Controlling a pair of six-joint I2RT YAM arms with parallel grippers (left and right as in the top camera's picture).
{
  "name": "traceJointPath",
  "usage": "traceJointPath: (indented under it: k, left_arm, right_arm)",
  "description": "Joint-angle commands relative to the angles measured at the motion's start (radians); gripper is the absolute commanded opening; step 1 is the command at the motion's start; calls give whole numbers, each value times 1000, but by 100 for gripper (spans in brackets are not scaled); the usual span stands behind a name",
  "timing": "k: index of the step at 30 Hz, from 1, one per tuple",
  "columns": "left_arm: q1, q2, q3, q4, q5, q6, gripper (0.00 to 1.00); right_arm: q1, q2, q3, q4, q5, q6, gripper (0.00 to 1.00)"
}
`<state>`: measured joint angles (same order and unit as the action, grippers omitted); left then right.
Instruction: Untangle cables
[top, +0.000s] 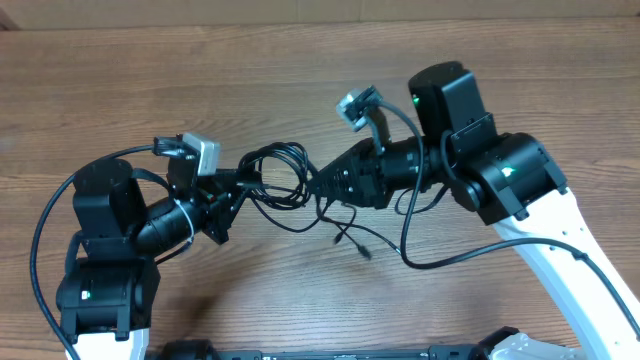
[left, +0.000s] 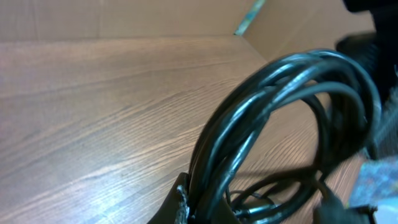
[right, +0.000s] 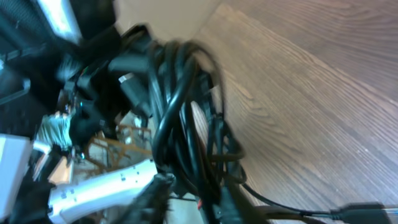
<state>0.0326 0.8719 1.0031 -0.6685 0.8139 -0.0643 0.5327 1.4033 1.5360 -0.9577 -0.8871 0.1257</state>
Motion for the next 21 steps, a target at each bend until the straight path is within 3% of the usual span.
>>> traceJointPath:
  k: [1, 2, 9, 15, 21]
  left_arm:
    - [0, 5, 10, 7, -21, -125, 4]
    - [0, 5, 10, 8, -21, -128, 4]
    - [0, 5, 10, 16, -18, -127, 4]
    - [-3, 11, 10, 17, 66, -127, 4]
    - [-103, 47, 10, 15, 180, -48, 4]
  right_arm:
    - [12, -21, 29, 6, -20, -30, 10]
    - [12, -21, 29, 6, -20, -30, 4]
    - [12, -21, 29, 5, 40, -30, 4]
    - [12, -20, 29, 58, 36, -30, 4]
    - [12, -20, 29, 151, 29, -22, 4]
